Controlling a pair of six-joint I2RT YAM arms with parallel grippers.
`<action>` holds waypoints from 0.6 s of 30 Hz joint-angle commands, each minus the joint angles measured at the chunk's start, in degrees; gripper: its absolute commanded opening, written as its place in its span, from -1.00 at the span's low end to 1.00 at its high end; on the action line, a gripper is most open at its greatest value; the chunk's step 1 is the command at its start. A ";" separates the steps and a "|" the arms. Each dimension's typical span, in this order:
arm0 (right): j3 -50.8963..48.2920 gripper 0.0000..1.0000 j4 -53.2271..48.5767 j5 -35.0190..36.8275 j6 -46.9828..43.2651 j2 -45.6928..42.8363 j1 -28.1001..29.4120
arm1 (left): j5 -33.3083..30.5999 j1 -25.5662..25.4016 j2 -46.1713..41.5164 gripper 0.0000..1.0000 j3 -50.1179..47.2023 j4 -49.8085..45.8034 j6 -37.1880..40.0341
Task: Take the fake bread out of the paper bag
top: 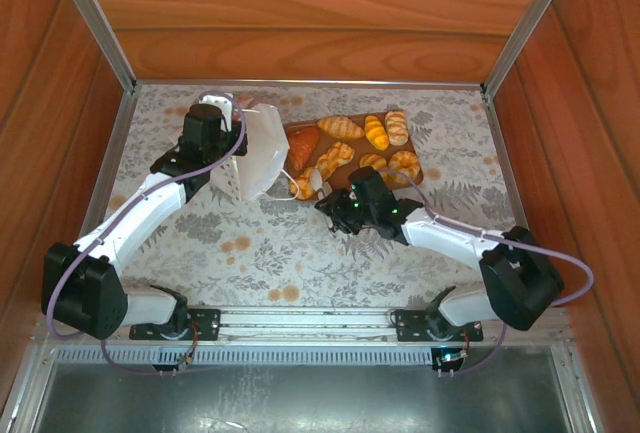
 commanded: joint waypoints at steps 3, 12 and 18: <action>4.43 -0.05 -9.60 5.03 -5.02 -6.87 0.61 | 0.38 0.31 -2.21 -1.00 -0.47 0.90 -0.39; 9.32 -0.10 -22.65 14.17 -14.18 -16.58 -1.11 | 0.84 0.33 -2.47 -1.00 0.24 0.62 -0.09; 16.17 -0.14 -26.84 10.44 -22.61 -17.70 -2.29 | 2.91 0.32 -2.40 -1.00 -0.26 1.48 2.76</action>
